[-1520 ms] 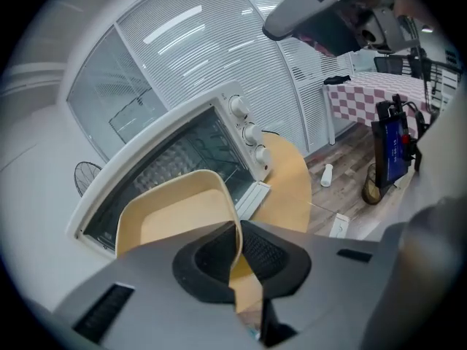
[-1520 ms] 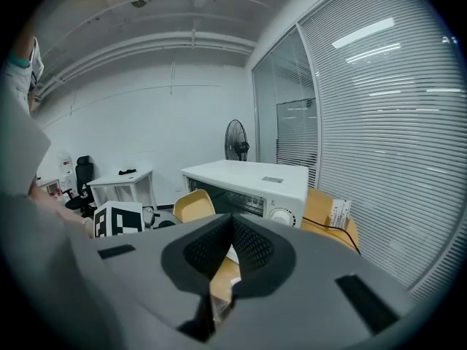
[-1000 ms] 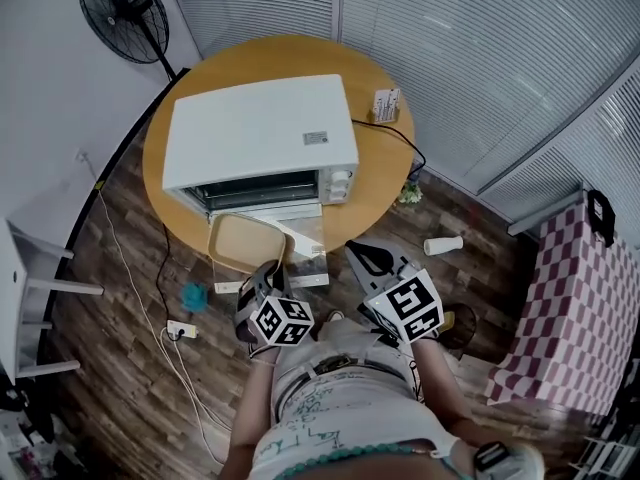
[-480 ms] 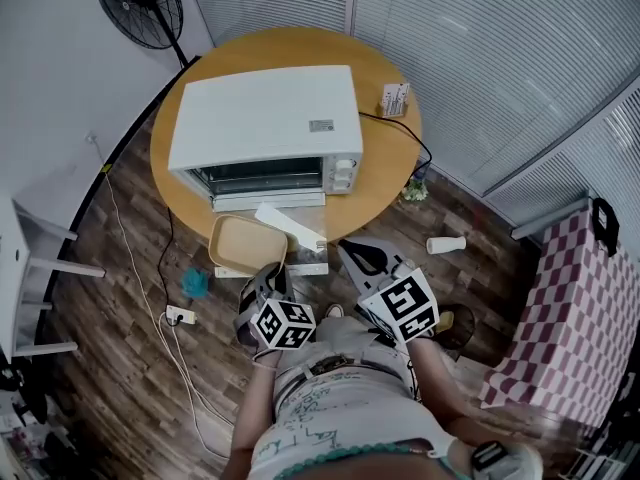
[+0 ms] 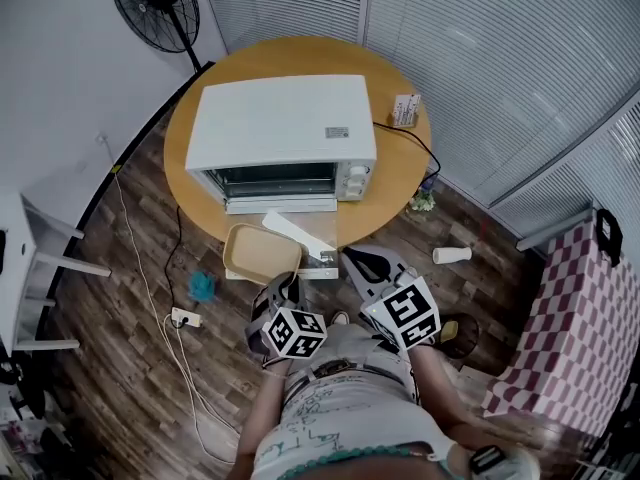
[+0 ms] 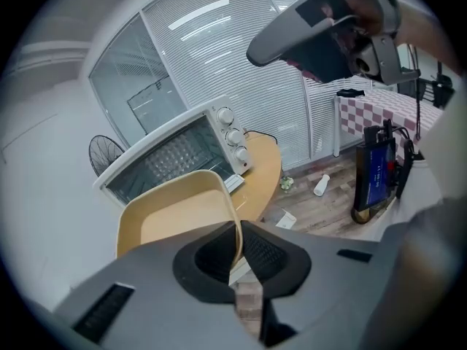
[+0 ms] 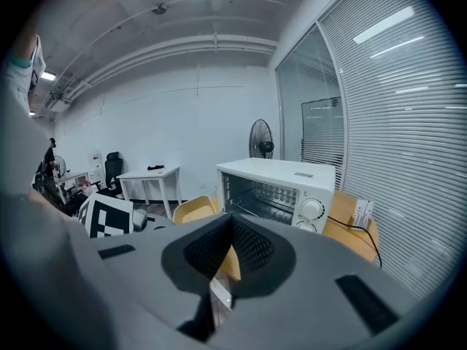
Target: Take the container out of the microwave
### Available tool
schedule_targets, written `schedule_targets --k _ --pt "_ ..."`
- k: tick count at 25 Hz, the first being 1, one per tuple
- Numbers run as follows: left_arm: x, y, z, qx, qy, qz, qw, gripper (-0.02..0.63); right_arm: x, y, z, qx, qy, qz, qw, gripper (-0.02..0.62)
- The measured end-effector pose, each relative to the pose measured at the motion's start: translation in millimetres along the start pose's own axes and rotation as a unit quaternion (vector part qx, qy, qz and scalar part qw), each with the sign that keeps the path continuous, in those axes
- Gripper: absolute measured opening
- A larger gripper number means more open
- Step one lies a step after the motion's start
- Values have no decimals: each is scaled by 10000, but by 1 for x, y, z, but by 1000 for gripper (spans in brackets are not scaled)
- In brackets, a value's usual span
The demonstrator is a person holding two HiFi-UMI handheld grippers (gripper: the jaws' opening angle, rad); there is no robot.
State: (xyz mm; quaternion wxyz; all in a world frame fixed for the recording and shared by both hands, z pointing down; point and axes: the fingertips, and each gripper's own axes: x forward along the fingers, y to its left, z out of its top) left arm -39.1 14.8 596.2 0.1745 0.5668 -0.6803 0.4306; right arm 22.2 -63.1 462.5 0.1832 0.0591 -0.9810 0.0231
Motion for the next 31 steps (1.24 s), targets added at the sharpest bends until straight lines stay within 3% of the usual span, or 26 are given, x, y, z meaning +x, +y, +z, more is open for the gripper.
schedule_targets --k 31 --pt "-2 -14 -2 -101 24 -132 9999 31 -7 9 -9 -41 130 130 9998 -6"
